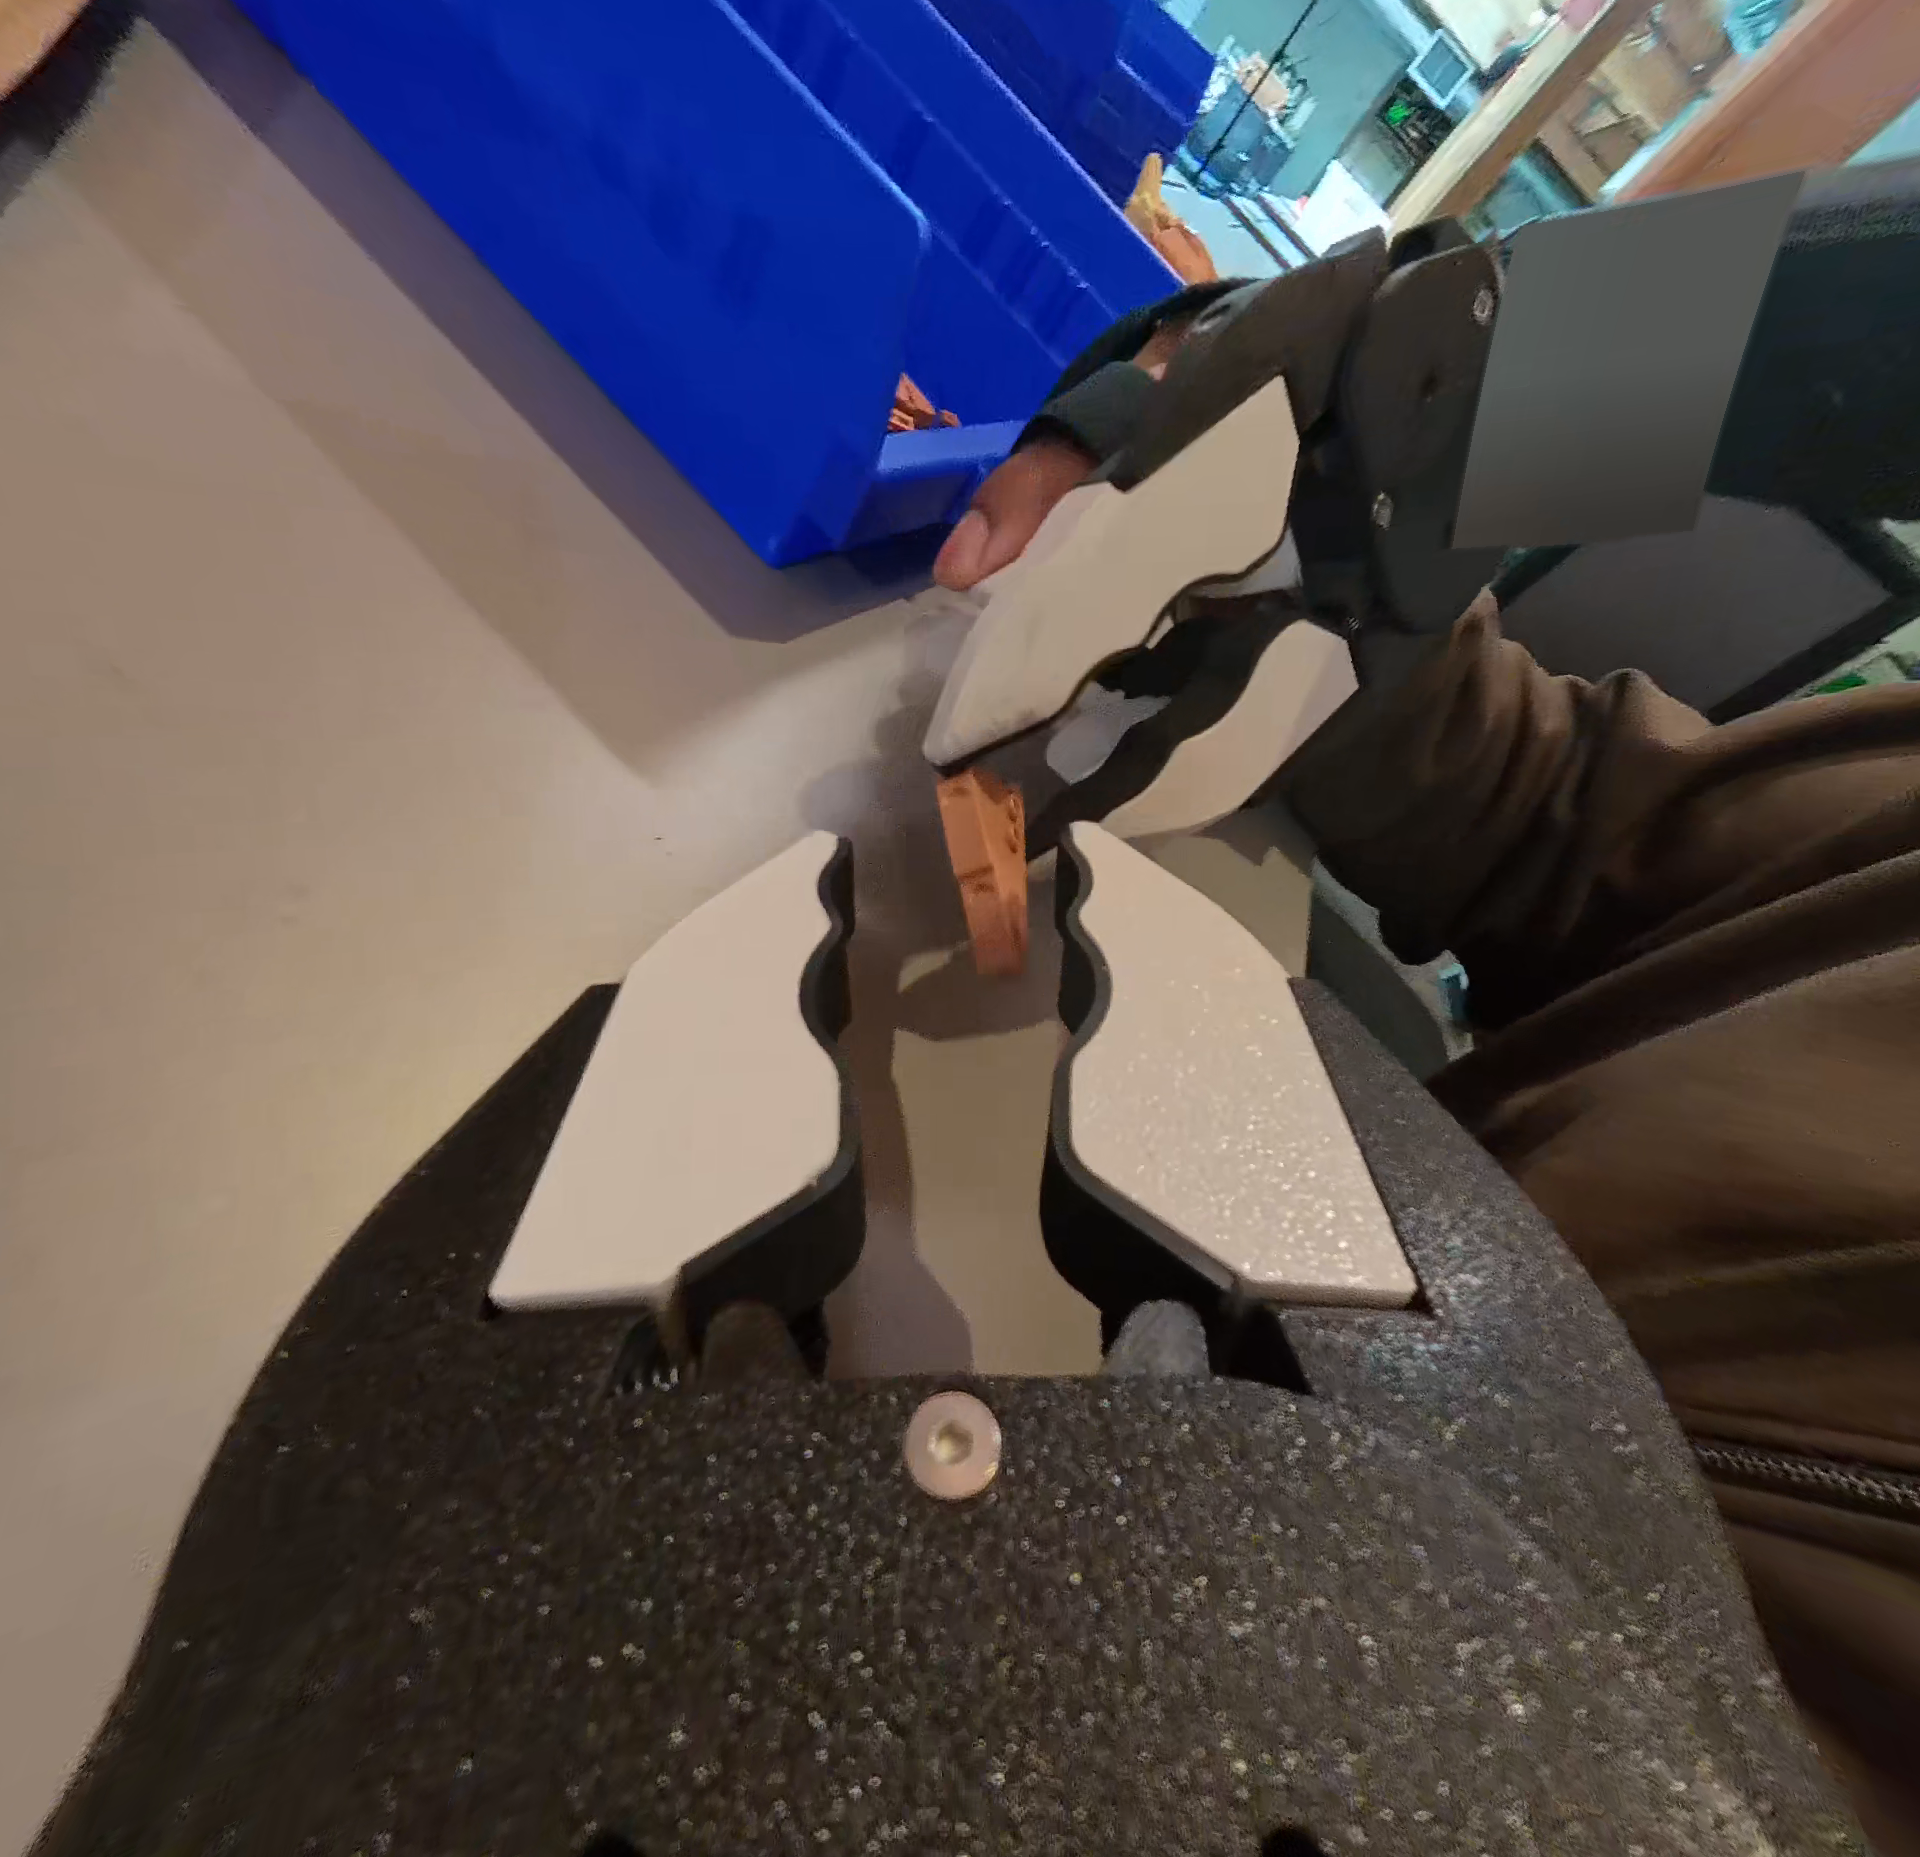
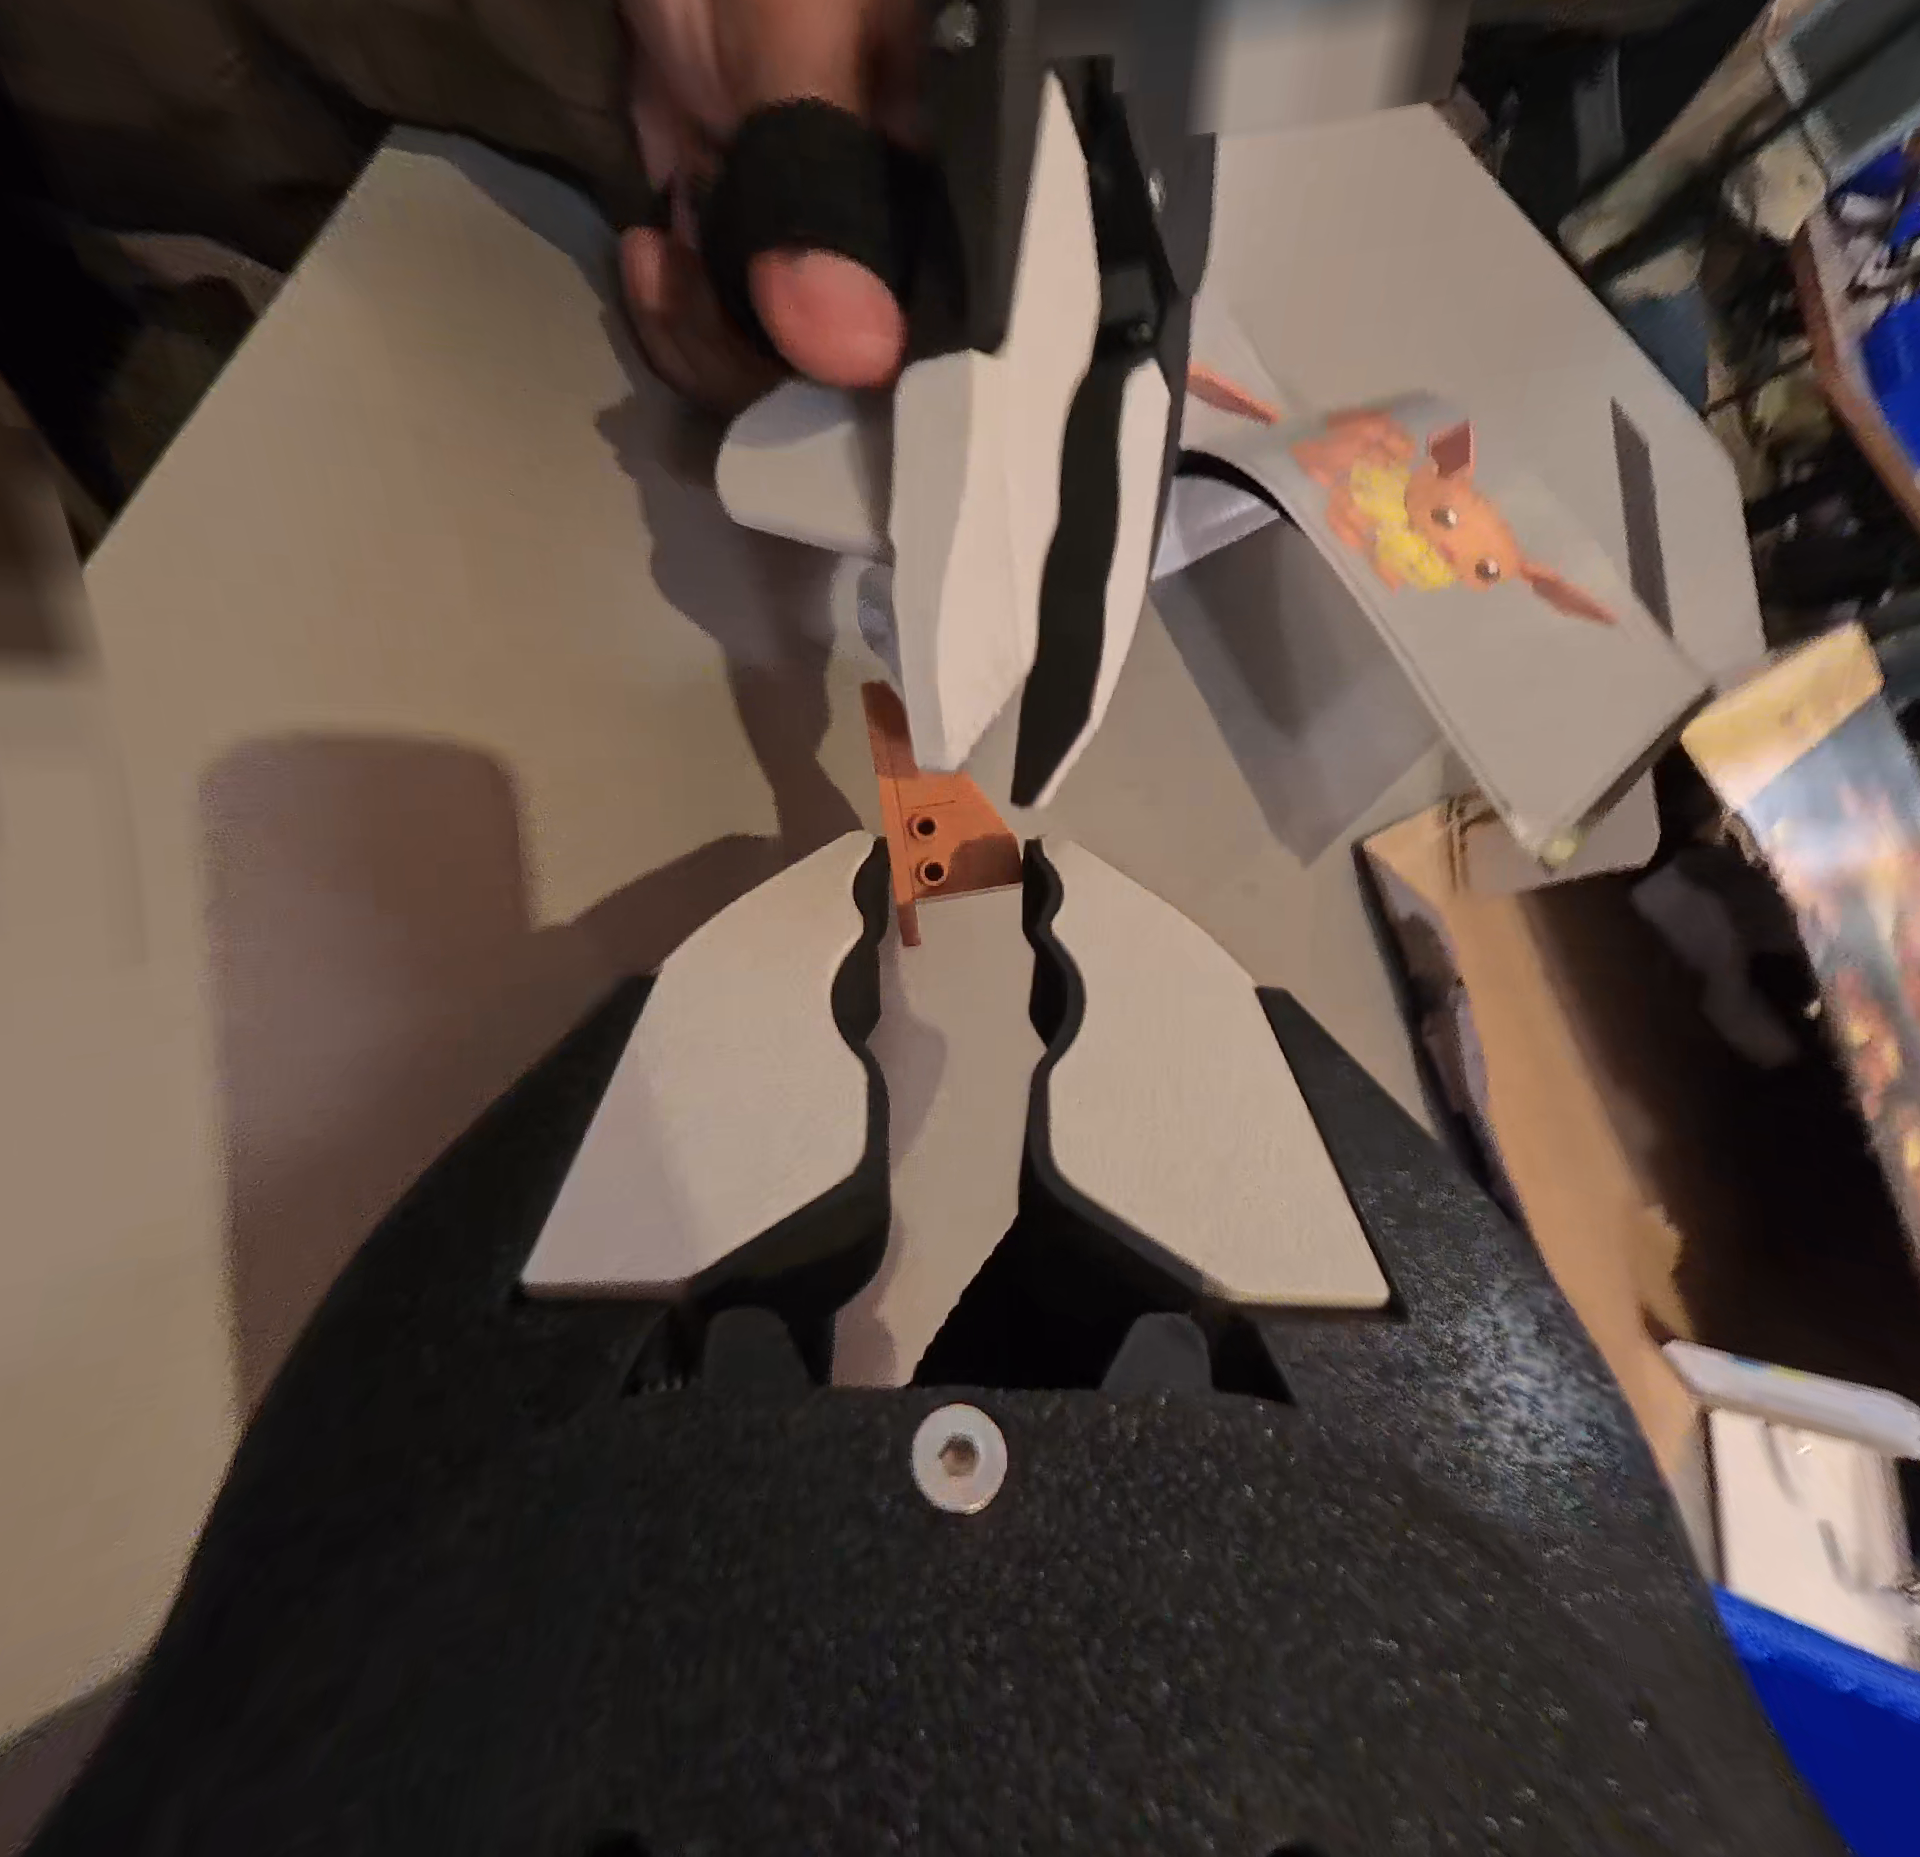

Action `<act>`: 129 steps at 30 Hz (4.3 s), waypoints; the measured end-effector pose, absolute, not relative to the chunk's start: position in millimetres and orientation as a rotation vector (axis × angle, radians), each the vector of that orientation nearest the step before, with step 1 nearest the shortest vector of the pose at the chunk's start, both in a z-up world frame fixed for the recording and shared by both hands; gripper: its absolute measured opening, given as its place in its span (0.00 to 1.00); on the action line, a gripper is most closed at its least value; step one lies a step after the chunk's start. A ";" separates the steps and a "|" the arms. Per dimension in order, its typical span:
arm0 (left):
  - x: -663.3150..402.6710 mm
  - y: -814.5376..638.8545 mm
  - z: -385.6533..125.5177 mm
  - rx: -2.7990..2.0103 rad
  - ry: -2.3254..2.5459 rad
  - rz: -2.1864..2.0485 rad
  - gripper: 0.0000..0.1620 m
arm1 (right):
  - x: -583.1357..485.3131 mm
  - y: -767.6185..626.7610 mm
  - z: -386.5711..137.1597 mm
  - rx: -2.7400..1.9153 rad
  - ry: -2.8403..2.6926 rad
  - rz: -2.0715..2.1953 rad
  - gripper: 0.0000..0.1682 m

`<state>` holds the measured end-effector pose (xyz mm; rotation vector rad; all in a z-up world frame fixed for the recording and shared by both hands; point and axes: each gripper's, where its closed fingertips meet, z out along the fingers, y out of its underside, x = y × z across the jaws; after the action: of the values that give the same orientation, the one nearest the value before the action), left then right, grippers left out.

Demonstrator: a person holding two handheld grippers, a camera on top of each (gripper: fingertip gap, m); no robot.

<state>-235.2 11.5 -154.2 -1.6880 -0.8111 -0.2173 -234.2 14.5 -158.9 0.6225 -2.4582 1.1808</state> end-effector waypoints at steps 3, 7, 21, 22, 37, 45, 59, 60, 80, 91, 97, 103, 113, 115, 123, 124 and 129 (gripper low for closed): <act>-229.3 16.3 -152.6 -1.683 -0.788 -0.278 0.22 | -222.2 10.5 -154.5 0.753 -2.400 1.159 0.14; -216.8 23.1 -148.9 -1.682 -0.727 -0.363 0.15 | -214.0 6.9 -148.6 0.855 -2.341 1.122 0.14; -218.4 16.7 -103.2 -1.285 -0.672 -0.558 0.06 | -215.7 11.1 -112.3 0.646 -2.256 1.462 0.09; -217.9 17.1 -102.7 -1.281 -0.668 -0.564 0.06 | -216.0 10.6 -111.9 0.646 -2.260 1.460 0.09; -225.0 18.3 -102.6 -1.246 -0.701 -0.543 0.05 | -224.3 9.6 -112.4 0.560 -2.246 1.452 0.03; -245.7 1.3 -99.0 -1.123 -0.785 -0.493 0.06 | -212.2 14.6 -122.0 0.610 -2.252 1.450 0.01; -247.0 -4.6 -104.1 -1.186 -0.795 -0.423 0.06 | -318.5 156.3 -106.0 -0.294 -2.155 1.157 0.01; -247.0 -3.3 -104.5 -1.189 -0.795 -0.424 0.06 | -328.2 166.1 -110.6 -0.393 -2.168 1.126 0.01; -241.9 3.7 -92.7 -0.991 -0.777 -0.620 0.06 | -248.0 18.4 -105.4 -0.012 -2.212 1.426 0.22; -249.6 0.8 -93.4 -0.862 -0.839 -0.617 0.06 | -241.1 -21.8 -111.3 -0.016 -2.071 1.389 0.35; -247.4 7.3 -93.1 -0.839 -0.839 -0.626 0.06 | -247.0 -20.2 -108.1 -0.065 -2.010 1.364 0.29; -245.6 8.3 -91.8 -0.832 -0.827 -0.639 0.06 | -241.9 -19.2 -108.6 -0.019 -2.037 1.401 0.26; -232.5 9.2 -90.3 -0.943 -0.759 -0.696 0.07 | -227.7 -7.2 -107.6 0.307 -2.151 1.416 0.26; -228.9 11.6 -90.4 -0.971 -0.744 -0.706 0.08 | -224.3 -7.1 -108.8 0.385 -2.178 1.398 0.26; -216.6 18.6 -86.9 -1.030 -0.666 -0.713 0.06 | -213.6 -12.2 -106.0 0.460 -2.204 1.468 0.26; -218.8 16.9 -85.2 -1.009 -0.664 -0.690 0.06 | -214.6 -12.3 -104.2 0.406 -2.218 1.508 0.27; -230.2 2.8 -76.2 -0.894 -0.655 -0.566 0.06 | -212.7 -12.8 -108.3 0.041 -2.416 1.743 0.29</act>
<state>-230.2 2.8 -76.2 -0.8942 -0.6553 -0.5664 -212.7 -12.8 -108.3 0.0406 -2.4157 1.7428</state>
